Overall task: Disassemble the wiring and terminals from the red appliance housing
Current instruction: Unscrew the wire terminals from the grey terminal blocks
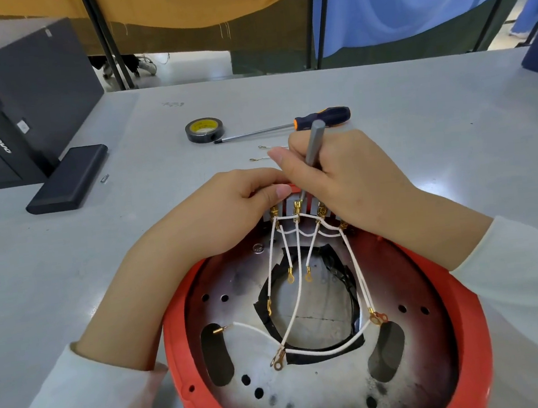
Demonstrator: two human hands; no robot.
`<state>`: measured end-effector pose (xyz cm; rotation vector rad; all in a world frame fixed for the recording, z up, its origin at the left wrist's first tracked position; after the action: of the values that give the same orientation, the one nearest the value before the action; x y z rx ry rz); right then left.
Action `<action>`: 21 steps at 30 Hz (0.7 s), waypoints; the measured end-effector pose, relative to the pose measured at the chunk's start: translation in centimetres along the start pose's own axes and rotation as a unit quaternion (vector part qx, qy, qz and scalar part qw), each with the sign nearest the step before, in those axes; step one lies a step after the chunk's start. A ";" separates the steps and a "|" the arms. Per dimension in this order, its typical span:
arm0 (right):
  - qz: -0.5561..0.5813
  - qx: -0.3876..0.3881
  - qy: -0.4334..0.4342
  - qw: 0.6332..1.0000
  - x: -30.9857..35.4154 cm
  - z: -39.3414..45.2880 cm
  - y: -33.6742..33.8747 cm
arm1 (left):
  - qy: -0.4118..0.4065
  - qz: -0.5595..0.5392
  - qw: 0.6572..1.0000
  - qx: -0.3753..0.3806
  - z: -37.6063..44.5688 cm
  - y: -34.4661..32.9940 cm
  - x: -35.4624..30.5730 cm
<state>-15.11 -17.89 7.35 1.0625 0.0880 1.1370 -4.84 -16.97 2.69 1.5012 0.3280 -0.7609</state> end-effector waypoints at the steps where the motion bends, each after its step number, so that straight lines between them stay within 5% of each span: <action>1: -0.006 -0.003 0.007 1.000 0.2 -0.1 0.1 | -0.001 0.002 1.000 -0.003 0.0 0.1 0.0; 11: 0.078 -0.006 -0.027 0.997 -0.7 0.4 0.0 | -0.007 -0.002 1.000 -0.008 0.0 0.2 -0.2; 21: 0.113 0.094 -0.097 0.984 -2.5 2.4 -2.1 | 0.014 -0.019 1.000 -0.006 0.1 0.1 0.2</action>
<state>-13.58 -21.39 6.05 1.3730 -0.0838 1.2391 -4.69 -17.08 2.63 1.4989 0.3821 -0.7687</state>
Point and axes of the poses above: each hand's wrist, its own z-axis towards the middle knuckle, its own y-axis out of the back of the hand, x = y × z, the point moved 8 cm from there along z, towards the middle knuckle, and after that the axes turned 3 degrees about z, right-handed, at the moved point
